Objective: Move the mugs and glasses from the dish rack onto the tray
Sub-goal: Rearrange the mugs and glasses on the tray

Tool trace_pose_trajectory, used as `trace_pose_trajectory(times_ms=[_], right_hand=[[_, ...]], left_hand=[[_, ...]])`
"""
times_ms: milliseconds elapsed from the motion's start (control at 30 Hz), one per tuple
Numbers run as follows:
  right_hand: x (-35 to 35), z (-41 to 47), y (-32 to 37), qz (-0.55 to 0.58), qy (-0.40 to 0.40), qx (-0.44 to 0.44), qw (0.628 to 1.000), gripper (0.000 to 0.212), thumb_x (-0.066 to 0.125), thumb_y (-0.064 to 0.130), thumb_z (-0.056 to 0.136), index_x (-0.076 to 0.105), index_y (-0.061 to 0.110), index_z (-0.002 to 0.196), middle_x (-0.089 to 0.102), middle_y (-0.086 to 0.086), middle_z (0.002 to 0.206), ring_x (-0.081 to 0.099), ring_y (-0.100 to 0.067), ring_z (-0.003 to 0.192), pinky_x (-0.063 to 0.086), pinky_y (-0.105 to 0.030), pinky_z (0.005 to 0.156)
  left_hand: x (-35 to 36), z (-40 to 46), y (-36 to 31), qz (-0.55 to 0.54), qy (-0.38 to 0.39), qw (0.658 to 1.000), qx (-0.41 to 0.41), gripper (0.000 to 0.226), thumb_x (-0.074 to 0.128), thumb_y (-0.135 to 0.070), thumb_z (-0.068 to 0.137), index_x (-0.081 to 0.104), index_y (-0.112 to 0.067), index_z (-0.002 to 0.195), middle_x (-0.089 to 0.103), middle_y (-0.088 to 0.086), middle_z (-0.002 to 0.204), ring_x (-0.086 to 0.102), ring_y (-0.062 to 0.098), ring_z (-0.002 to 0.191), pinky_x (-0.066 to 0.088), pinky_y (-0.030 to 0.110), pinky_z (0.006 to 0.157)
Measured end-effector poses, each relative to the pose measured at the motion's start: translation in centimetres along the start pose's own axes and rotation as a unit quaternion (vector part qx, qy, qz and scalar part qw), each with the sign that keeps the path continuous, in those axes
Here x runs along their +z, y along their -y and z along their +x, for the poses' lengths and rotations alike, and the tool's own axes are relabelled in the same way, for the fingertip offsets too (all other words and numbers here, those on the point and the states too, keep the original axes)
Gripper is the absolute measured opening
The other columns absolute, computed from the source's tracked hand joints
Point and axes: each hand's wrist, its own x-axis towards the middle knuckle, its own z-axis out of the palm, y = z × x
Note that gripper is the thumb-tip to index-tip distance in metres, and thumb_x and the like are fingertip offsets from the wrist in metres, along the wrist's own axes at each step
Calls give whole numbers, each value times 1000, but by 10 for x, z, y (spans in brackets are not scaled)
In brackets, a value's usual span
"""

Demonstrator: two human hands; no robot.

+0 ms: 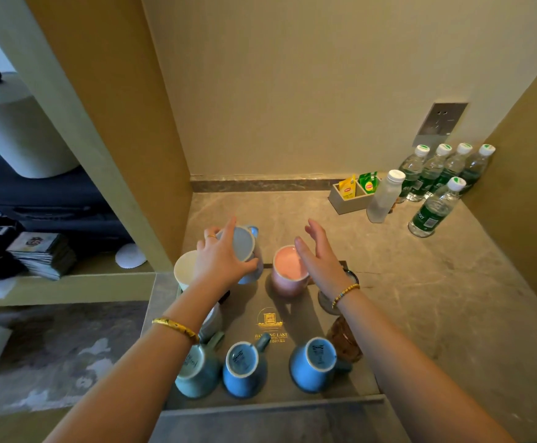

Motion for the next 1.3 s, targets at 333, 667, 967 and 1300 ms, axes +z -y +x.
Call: trace_pose_trajectory(times_ms=[333,667,967,1300], right_hand=[[5,6,-20,-41,41,22,998,60,46,37,94,17,25,145,24,0,152,26,-22,136,32,-32,103],[8,11,-35,-166,81,14,983,60,51,37,92,25,20,142,34,-4,145,34,-21,131,32,-30,101],[18,17,-47,-443,127,-13,888,94,65,53,76,8,21,144,3,-9,156,3,-34,143,14,-45,114],[19,27,-49,-407,100,37,907,113,72,54,69,-2,19,145,19,-9,151,26,-31,136,31,-41,108]], left_hand=[[23,8,6,82,101,989,75,101,69,-53,71,5,-33,146,31,16,143,35,38,126,36,45,102],[30,8,9,163,119,972,121,91,67,-55,72,19,-26,144,34,11,141,35,34,125,24,45,109],[31,-1,2,249,135,949,140,90,60,-58,78,13,-25,147,25,11,149,30,32,133,17,46,115],[34,-3,3,262,142,946,128,90,56,-59,80,6,-26,148,19,10,152,26,34,136,10,51,116]])
